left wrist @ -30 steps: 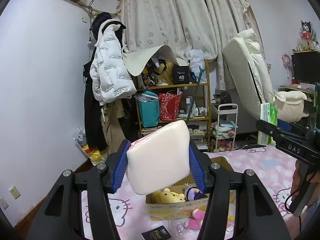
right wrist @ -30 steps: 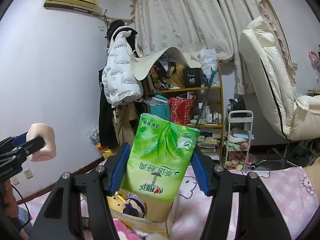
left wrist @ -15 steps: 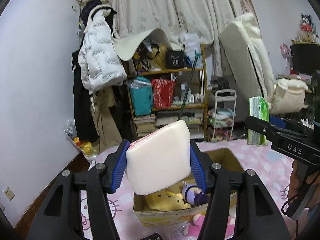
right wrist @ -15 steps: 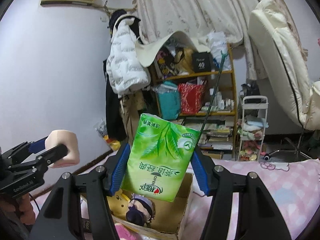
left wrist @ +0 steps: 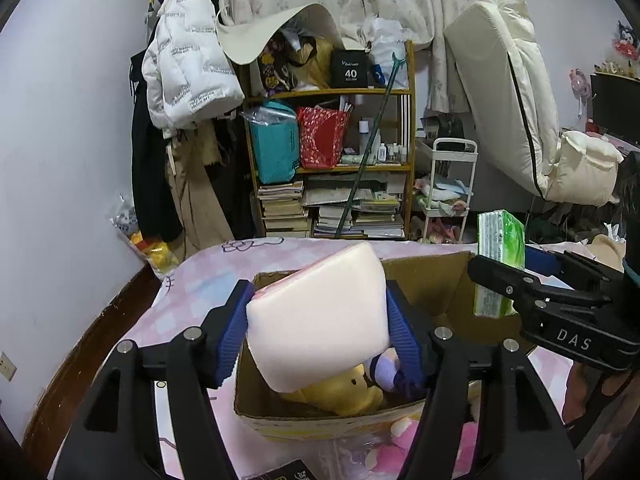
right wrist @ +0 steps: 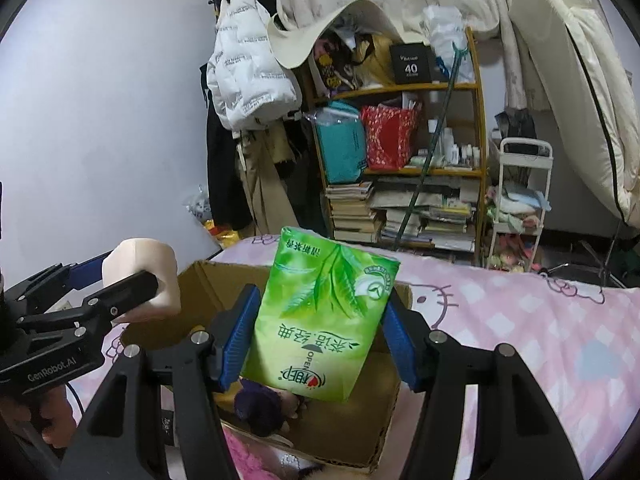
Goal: Organize soft objects
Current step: 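Lift the sponge and tissue pack over the box and release them inside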
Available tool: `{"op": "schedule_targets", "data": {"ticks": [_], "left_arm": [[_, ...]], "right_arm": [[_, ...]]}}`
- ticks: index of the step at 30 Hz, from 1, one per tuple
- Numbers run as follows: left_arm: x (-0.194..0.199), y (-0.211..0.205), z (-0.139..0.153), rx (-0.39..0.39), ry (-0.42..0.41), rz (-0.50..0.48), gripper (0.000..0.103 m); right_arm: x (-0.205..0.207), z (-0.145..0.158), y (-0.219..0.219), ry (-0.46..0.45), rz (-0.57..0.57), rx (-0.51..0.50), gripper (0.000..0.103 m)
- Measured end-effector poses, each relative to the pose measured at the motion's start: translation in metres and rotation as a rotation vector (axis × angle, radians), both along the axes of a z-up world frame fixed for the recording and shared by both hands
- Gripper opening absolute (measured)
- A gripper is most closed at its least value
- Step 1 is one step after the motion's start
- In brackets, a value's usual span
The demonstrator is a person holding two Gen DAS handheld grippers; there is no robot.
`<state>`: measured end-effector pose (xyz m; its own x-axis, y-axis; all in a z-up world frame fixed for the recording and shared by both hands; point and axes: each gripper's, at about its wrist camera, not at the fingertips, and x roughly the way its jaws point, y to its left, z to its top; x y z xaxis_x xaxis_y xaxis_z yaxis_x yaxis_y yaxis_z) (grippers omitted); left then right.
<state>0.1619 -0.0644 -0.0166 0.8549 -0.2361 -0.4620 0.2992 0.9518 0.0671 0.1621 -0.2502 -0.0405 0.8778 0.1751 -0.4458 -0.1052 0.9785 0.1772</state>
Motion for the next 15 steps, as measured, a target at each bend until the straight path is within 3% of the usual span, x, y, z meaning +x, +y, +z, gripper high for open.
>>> {"op": "schedule_targets", "data": {"ticks": [3,6,10,15], "left_arm": [[0.003,0.000,-0.005,0.007,0.022,0.011,0.070],[-0.002,0.001,-0.003,0.005,0.009,0.016,0.084],[-0.008,0.002,0.002,0.013,-0.010,0.025,0.086],[-0.017,0.010,0.007,0.018,0.001,0.040,0.091]], "right_arm": [[0.003,-0.004,0.000,0.028,0.007,-0.003,0.064],[0.006,-0.007,-0.002,0.050,0.014,0.007,0.065],[0.001,-0.004,-0.005,0.047,0.008,0.031,0.082],[-0.010,0.002,-0.008,0.041,-0.010,0.045,0.092]]}}
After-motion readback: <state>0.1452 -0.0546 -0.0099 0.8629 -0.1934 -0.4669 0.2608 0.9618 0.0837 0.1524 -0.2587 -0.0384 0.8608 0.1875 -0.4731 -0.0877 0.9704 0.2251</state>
